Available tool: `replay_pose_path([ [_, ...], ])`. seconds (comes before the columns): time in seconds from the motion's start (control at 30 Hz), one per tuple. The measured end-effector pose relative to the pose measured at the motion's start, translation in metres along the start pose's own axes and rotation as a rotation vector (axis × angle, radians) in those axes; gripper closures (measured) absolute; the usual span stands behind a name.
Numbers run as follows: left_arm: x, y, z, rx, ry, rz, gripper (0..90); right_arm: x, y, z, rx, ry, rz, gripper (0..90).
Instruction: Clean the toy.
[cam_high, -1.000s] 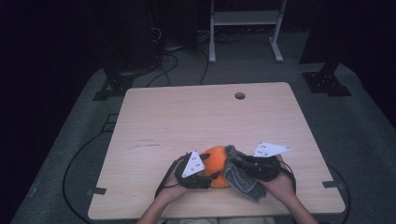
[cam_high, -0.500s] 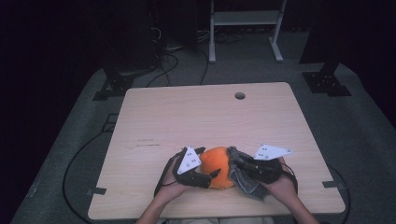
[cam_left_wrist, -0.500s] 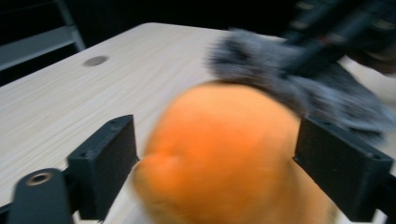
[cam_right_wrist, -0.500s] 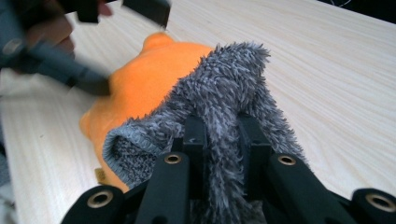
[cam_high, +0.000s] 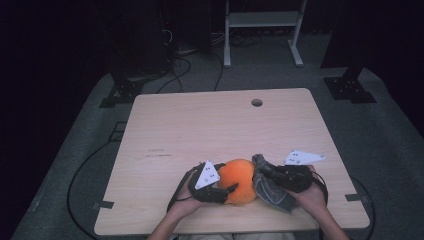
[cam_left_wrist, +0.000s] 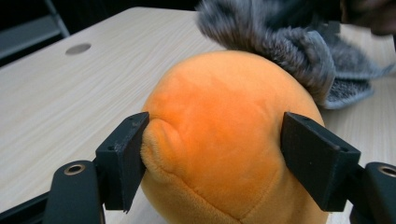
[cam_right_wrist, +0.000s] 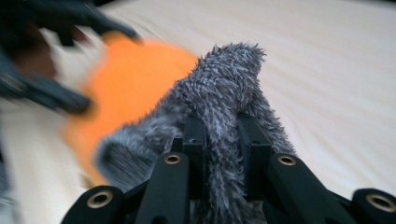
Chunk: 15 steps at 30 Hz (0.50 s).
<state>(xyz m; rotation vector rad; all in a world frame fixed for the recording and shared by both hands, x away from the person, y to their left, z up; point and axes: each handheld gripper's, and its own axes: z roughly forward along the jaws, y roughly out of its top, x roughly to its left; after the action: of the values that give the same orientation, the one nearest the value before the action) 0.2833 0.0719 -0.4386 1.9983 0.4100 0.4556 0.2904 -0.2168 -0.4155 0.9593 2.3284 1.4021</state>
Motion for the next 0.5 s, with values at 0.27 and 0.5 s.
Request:
replay_pose_path([
  [0.27,0.005,0.004,-0.007,-0.039,-0.069,-0.034,19.0,0.021,0.009,0.016,0.003,0.049,-0.077,75.2],
  [0.5,0.006,-0.001,-0.002,-0.019,-0.065,-0.082,31.3,0.008,0.002,0.01,0.015,0.043,-0.044,75.1],
])
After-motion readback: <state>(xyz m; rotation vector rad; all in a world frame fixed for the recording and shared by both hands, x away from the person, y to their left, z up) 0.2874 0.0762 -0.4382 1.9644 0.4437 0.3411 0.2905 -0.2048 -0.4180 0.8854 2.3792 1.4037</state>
